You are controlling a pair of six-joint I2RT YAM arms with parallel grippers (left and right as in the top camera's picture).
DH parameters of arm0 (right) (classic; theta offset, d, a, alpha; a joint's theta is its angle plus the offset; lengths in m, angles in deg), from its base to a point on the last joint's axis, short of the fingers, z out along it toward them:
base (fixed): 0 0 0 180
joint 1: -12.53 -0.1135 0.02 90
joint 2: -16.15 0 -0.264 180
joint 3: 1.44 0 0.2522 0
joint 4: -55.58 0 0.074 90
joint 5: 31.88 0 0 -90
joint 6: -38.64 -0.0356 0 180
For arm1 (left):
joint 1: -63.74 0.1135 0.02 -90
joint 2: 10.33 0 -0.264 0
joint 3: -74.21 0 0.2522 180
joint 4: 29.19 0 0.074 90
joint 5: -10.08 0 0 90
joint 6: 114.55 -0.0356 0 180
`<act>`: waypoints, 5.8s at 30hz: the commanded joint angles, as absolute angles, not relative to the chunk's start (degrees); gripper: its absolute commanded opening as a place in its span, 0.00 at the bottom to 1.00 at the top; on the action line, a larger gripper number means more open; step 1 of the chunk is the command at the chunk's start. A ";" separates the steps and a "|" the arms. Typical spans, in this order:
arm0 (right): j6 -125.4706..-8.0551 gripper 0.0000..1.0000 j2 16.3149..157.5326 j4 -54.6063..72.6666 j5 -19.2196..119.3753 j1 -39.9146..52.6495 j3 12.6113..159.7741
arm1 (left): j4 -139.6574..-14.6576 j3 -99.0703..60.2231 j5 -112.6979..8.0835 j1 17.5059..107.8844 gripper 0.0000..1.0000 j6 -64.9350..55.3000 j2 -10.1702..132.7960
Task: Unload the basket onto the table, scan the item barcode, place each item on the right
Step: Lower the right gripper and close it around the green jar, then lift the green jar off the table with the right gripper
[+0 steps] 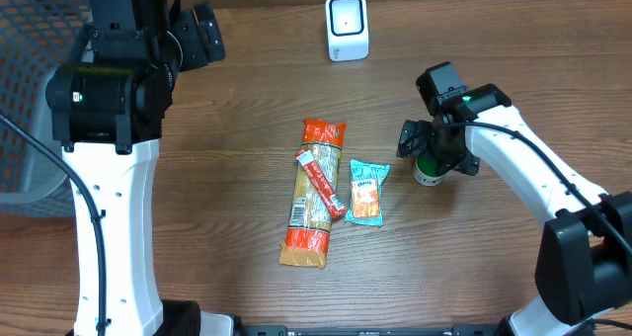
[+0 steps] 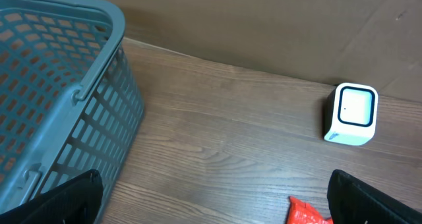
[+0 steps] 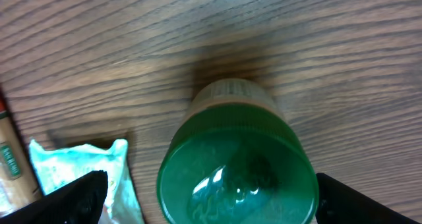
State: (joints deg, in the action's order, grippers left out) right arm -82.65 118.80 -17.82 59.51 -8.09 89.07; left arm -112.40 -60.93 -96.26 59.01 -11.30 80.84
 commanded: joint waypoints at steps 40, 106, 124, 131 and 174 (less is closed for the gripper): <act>-82.89 0.79 119.04 -20.29 63.64 -8.05 89.46 | -112.38 -61.48 -96.85 59.23 1.00 -12.37 80.67; -63.24 0.83 119.04 -16.23 62.79 -8.00 85.22 | -112.38 -61.48 -96.85 59.23 1.00 -12.37 80.67; -74.11 1.00 119.04 -12.90 61.89 -7.98 85.22 | -112.38 -61.48 -96.85 59.23 1.00 -12.37 80.67; -74.13 0.91 119.04 -13.12 61.89 -8.05 85.13 | -112.38 -61.48 -96.85 59.23 1.00 -12.37 80.67; -73.87 0.54 119.02 -12.75 62.09 -8.03 85.42 | -112.38 -61.48 -96.85 59.23 1.00 -12.37 80.67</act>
State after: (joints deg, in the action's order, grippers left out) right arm -73.87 119.30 -12.16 61.94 -8.09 81.66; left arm -112.40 -60.93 -96.26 59.01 -11.30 80.84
